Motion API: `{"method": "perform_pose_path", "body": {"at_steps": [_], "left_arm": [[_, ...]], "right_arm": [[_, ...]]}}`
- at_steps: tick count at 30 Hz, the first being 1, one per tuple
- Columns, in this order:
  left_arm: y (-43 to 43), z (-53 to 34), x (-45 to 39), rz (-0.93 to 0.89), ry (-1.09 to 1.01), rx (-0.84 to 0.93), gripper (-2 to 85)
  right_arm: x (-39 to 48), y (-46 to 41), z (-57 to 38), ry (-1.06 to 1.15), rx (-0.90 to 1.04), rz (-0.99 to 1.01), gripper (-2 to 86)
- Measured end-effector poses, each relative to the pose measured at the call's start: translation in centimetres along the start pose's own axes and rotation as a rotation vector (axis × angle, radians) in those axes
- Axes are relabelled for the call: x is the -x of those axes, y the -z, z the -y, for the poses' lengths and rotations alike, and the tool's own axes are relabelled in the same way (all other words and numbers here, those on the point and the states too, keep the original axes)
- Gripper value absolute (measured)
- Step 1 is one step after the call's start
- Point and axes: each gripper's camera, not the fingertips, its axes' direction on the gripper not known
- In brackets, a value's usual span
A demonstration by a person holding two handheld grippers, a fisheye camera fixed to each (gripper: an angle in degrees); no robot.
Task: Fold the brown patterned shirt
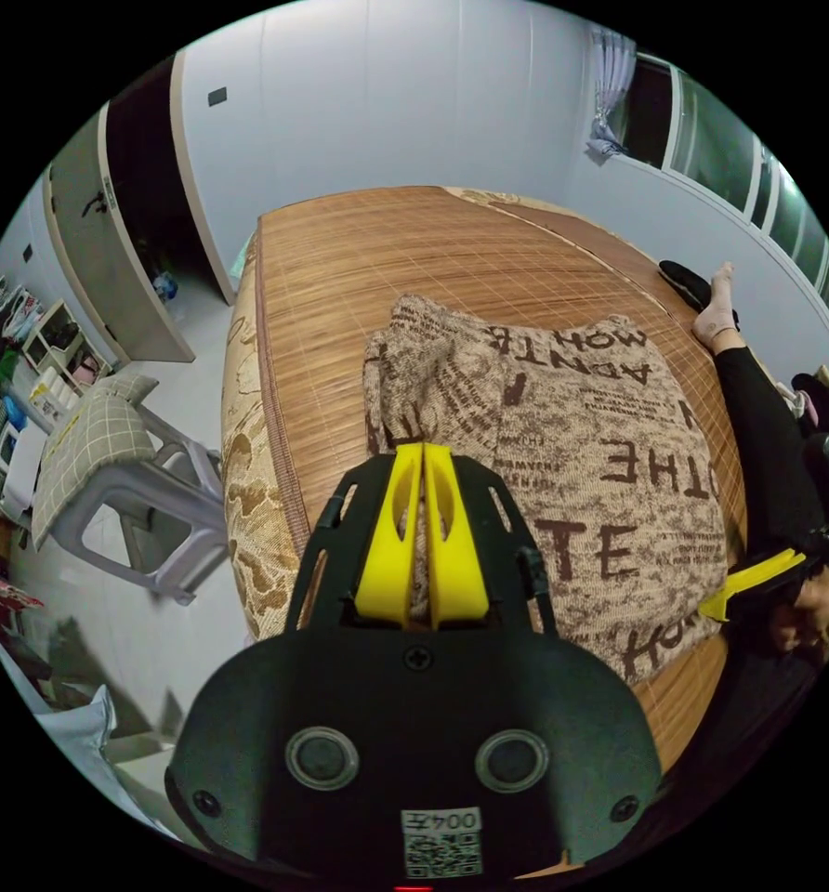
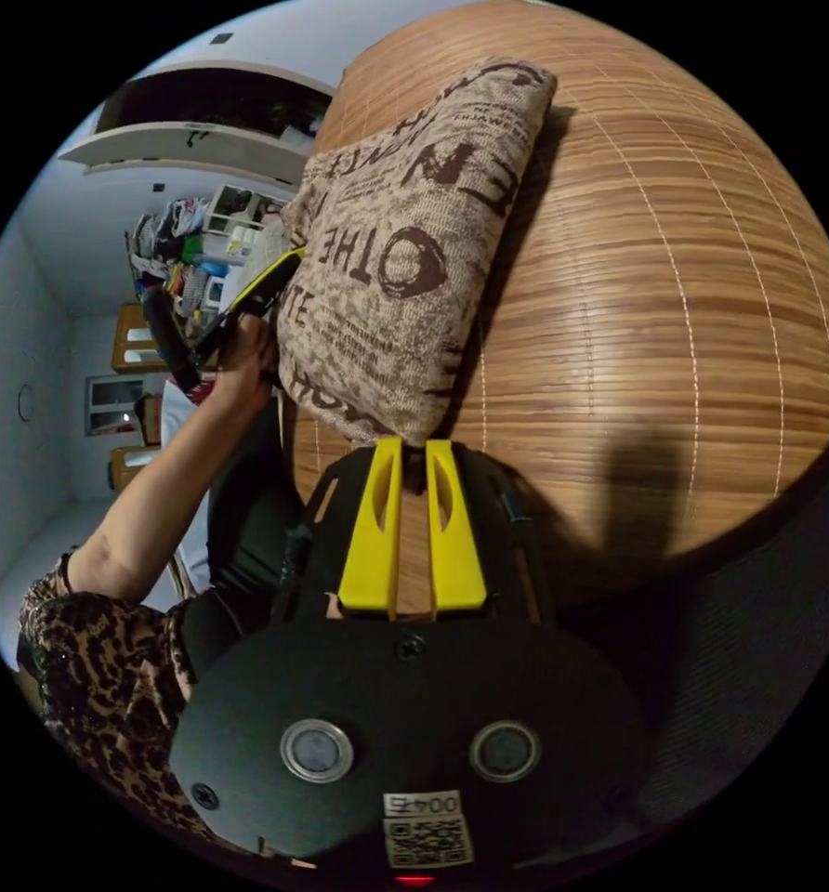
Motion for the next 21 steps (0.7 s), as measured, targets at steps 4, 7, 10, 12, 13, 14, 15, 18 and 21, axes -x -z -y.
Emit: {"method": "perform_pose_path", "body": {"at_steps": [4, 7, 10, 12, 13, 14, 15, 18, 21], "left_arm": [[-0.2, 1.0, 0.1, 0.017, -0.007, 0.001, 1.6], [-0.3, 1.9, 0.8, -0.016, 0.013, 0.007, 2.4], [0.8, 3.1, 2.8, -0.165, 0.09, 0.033, 5.7], [2.8, 3.0, 4.3, -0.223, 0.14, -0.034, 8.3], [4.2, 2.6, 5.3, -0.234, 0.159, -0.092, 10.0], [5.1, 2.2, 6.3, -0.242, 0.176, -0.109, 11.7], [5.3, 1.9, 6.8, -0.251, 0.187, -0.106, 12.4], [4.5, 0.3, 9.0, -0.352, 0.241, -0.035, 15.5], [2.8, -0.7, 9.2, -0.413, 0.259, 0.048, 17.3]], "right_arm": [[-1.0, 3.5, -2.6, -0.036, -0.111, 0.074, 8.6], [-2.0, 6.7, -4.8, -0.065, -0.261, 0.144, 10.0], [-3.4, 8.9, -6.6, -0.1, -0.376, 0.228, 11.3], [-3.7, 9.8, -7.4, -0.101, -0.425, 0.237, 12.1], [-3.6, 10.3, -7.7, -0.095, -0.446, 0.224, 12.9], [-3.5, 10.8, -7.9, -0.09, -0.458, 0.213, 13.7], [-3.5, 10.9, -7.9, -0.091, -0.459, 0.211, 14.1], [-3.6, 11.8, -8.2, -0.1, -0.468, 0.23, 16.1], [-3.7, 12.6, -8.4, -0.111, -0.454, 0.233, 16.8]]}}
